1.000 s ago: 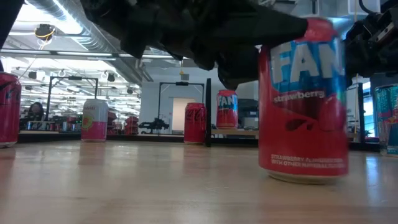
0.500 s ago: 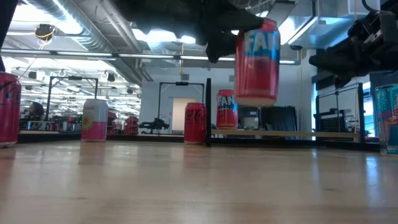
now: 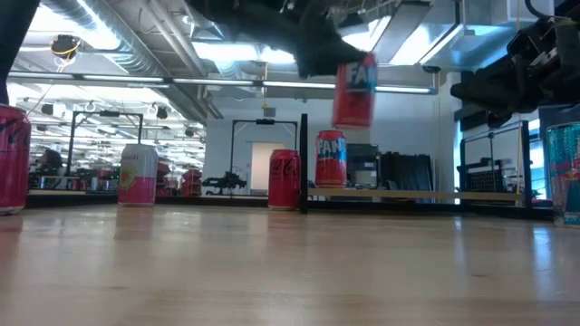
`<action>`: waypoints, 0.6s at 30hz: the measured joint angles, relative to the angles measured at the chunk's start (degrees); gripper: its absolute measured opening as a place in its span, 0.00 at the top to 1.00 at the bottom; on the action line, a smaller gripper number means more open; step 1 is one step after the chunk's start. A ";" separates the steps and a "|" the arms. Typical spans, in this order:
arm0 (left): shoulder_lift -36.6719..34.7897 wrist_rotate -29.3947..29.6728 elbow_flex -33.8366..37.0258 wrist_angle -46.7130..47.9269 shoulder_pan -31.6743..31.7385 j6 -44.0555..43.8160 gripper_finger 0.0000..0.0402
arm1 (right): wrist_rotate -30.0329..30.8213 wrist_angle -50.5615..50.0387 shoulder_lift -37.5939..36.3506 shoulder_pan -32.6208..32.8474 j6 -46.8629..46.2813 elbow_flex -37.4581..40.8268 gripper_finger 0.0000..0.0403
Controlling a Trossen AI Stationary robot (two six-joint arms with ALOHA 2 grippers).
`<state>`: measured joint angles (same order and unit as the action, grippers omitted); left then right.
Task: Place canned beverage on shelf
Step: Put the red soda can on the shelf aligned with the other red soda can
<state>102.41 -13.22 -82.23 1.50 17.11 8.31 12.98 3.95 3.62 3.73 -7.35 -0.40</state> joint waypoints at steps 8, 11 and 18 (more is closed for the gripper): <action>0.86 -13.18 2.20 0.44 2.35 -0.05 0.41 | 1.46 0.00 0.00 0.00 0.00 0.00 0.98; 1.36 -11.55 5.10 -1.65 -0.71 1.23 0.41 | 1.43 0.02 0.00 0.00 0.00 0.00 0.98; 1.62 -5.35 16.18 -15.72 -7.21 0.51 0.41 | 1.41 0.57 1.79 0.00 -0.06 0.00 0.98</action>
<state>104.02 -18.58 -66.06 -14.23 9.91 8.82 14.39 4.52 5.41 3.73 -7.41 -0.40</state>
